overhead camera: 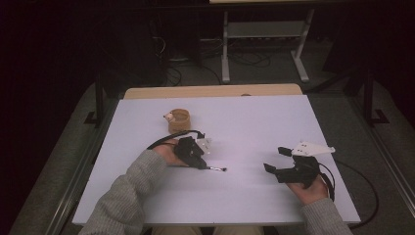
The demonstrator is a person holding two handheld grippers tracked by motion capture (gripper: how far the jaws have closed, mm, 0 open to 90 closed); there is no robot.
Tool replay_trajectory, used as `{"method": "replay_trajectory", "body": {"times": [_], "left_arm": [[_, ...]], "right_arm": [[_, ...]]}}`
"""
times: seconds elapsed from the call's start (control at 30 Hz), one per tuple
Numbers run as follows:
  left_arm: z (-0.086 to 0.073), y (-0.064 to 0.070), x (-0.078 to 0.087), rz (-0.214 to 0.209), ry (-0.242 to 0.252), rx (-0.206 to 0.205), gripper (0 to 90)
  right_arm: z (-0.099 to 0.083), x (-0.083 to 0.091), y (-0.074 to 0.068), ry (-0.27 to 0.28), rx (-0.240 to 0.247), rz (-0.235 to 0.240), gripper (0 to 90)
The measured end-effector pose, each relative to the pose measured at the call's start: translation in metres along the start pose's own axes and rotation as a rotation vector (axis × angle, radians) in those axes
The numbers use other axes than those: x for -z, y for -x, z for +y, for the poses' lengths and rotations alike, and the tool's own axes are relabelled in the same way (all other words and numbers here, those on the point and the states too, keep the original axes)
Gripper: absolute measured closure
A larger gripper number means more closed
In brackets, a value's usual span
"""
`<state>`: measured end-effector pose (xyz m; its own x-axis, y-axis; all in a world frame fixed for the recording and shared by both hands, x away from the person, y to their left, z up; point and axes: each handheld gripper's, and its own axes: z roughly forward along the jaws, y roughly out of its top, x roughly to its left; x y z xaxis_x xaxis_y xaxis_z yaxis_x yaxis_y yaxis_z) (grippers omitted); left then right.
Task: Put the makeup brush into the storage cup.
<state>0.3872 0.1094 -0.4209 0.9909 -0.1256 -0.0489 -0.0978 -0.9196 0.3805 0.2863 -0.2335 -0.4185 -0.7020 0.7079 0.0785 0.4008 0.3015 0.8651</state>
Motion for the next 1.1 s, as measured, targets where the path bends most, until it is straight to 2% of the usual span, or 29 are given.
{"method": "replay_trajectory", "body": {"times": [0.13, 0.27, 0.63, 0.93, 1.1], "left_arm": [[0.001, -0.001, 0.001, 0.007, -0.005, 0.031, 84.3], [0.001, -0.001, 0.007, 0.007, 0.019, 0.048, 84.3], [0.003, 0.004, 0.018, 0.027, 0.032, 0.06, 84.3], [0.008, 0.013, 0.031, 0.051, 0.065, 0.074, 84.3], [0.01, 0.018, 0.039, 0.066, 0.096, 0.089, 84.3]], "right_arm": [[0.0, 0.001, 0.0, 0.002, -0.003, -0.001, 16.8], [0.0, 0.0, 0.0, 0.002, 0.001, 0.0, 16.8], [0.0, -0.001, -0.001, -0.006, -0.004, 0.007, 16.9], [0.002, -0.001, -0.003, -0.004, -0.004, 0.024, 16.9], [0.005, -0.003, -0.008, -0.003, 0.002, 0.055, 16.8]]}}
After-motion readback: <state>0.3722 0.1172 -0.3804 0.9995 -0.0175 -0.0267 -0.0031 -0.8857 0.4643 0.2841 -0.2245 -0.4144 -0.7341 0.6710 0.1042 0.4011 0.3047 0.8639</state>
